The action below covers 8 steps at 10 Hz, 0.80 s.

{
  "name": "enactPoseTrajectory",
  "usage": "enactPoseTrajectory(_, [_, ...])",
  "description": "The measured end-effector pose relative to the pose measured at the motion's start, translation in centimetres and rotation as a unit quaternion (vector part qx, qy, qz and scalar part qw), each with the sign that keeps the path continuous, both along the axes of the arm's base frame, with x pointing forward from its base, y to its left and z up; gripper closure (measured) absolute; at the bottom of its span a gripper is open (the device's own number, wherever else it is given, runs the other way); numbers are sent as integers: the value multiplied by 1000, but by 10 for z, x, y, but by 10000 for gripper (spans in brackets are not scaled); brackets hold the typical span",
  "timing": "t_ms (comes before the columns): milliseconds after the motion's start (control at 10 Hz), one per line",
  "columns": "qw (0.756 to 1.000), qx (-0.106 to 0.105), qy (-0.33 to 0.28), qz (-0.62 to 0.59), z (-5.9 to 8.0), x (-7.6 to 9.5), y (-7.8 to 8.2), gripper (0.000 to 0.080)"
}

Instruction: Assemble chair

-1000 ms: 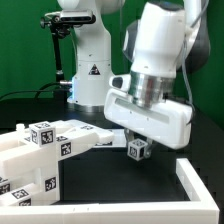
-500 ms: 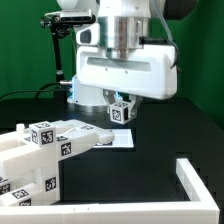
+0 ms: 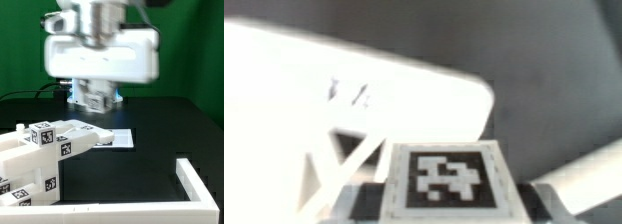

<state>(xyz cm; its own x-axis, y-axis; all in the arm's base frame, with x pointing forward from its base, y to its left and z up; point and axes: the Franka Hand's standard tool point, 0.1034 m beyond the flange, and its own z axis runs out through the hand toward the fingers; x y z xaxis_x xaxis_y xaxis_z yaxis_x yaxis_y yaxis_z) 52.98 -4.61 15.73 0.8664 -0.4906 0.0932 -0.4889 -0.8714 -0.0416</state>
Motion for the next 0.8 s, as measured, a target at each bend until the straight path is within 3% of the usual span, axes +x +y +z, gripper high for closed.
enactPoseTrajectory(100, [1000, -1, 0, -2, 6, 5, -8, 533])
enactPoseTrajectory(500, [1000, -4, 3, 4, 2, 3, -7, 532])
enactPoseTrajectory(600, [997, -8, 11, 72, -3, -13, -26, 532])
enactPoseTrajectory(700, [995, -12, 13, 99, -2, -27, -57, 532])
enactPoseTrajectory(800, [993, -19, 12, 114, 0, -31, -80, 532])
